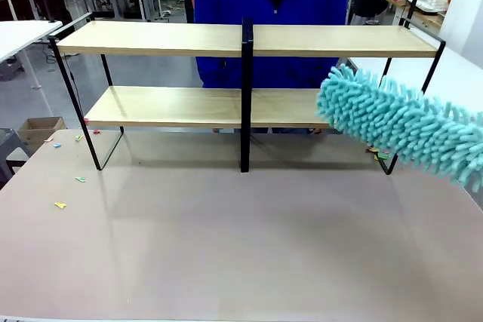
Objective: Clean the shelves.
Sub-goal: Clean another randomly selected level of the Shelf with the Duster.
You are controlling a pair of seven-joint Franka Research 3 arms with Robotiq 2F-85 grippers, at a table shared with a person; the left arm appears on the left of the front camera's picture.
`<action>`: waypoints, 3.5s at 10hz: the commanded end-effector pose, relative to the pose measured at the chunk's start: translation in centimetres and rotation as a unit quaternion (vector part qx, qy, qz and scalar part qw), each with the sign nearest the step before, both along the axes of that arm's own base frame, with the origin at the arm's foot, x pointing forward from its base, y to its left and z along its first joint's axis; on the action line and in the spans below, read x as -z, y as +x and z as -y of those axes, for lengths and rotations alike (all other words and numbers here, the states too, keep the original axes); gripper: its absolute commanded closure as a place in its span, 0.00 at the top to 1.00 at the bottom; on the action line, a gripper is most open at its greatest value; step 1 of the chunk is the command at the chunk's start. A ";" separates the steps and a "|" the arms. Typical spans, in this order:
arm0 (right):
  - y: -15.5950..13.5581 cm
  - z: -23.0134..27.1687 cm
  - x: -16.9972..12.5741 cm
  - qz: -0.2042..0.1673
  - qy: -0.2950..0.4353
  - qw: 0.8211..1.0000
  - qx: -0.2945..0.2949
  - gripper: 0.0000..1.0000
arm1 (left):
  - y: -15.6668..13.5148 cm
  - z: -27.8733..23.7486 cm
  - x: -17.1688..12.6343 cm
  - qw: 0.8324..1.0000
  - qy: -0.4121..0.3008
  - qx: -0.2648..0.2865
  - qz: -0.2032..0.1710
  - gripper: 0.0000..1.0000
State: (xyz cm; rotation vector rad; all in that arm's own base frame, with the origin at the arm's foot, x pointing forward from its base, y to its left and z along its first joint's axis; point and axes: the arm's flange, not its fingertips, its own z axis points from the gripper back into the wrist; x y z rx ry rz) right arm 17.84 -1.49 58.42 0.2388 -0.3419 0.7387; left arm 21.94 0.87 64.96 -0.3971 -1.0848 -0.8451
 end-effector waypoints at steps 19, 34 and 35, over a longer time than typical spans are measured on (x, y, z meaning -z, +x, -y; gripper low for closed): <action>15.6 -13.8 15.3 -0.016 -0.219 0.959 0.178 0.12 | 0.1 0.0 0.0 1.000 -0.001 0.001 -0.001 1.00; 21.3 -14.7 23.8 0.034 -0.343 0.868 0.358 0.12 | 0.1 0.0 0.0 1.000 -0.001 0.001 -0.001 1.00; 22.2 -14.7 23.6 0.056 -0.341 0.865 0.364 0.12 | 0.1 0.0 0.0 1.000 -0.001 0.001 -0.001 1.00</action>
